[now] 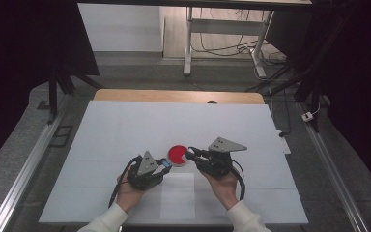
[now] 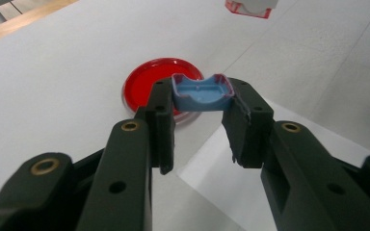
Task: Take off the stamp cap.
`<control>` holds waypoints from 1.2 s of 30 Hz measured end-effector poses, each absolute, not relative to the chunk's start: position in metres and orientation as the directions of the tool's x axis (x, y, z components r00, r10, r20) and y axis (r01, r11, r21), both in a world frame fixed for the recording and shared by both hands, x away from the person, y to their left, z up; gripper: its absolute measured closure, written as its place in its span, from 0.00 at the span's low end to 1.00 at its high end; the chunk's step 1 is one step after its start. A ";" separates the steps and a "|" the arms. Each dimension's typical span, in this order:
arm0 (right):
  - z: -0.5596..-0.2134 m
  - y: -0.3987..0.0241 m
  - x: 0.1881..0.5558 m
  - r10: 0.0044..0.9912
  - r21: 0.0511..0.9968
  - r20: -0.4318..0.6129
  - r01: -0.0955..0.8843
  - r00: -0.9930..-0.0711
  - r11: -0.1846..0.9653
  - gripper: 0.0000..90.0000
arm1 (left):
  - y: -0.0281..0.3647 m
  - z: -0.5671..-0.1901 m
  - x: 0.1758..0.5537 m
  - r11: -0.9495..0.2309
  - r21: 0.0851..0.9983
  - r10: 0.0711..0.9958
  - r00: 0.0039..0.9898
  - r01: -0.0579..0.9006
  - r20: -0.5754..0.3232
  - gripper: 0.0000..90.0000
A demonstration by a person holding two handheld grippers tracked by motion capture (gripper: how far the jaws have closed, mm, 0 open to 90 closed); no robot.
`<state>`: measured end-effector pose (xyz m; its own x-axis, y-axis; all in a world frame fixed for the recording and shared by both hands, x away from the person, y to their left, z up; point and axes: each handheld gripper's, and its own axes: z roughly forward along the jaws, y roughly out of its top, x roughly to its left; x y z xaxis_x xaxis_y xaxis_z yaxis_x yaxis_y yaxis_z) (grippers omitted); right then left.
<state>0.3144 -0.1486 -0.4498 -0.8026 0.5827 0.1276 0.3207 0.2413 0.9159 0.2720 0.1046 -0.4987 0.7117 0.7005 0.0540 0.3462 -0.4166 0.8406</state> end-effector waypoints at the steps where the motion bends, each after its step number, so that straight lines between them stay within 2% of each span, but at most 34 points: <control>1: -0.450 -0.149 0.314 0.584 0.916 0.127 0.321 -0.802 0.242 0.83 | 0.106 -0.498 0.272 -0.416 0.841 0.701 0.711 0.346 0.054 0.72; 16: -0.450 -0.154 0.315 0.598 0.917 0.119 0.318 -0.793 0.240 0.83 | 0.139 -0.493 0.256 -0.380 0.854 0.710 0.704 0.356 0.022 0.72; 36: -0.448 -0.159 0.315 0.599 0.922 0.111 0.307 -0.793 0.236 0.83 | 0.197 -0.502 0.228 -0.329 0.847 0.780 0.625 0.417 -0.005 0.72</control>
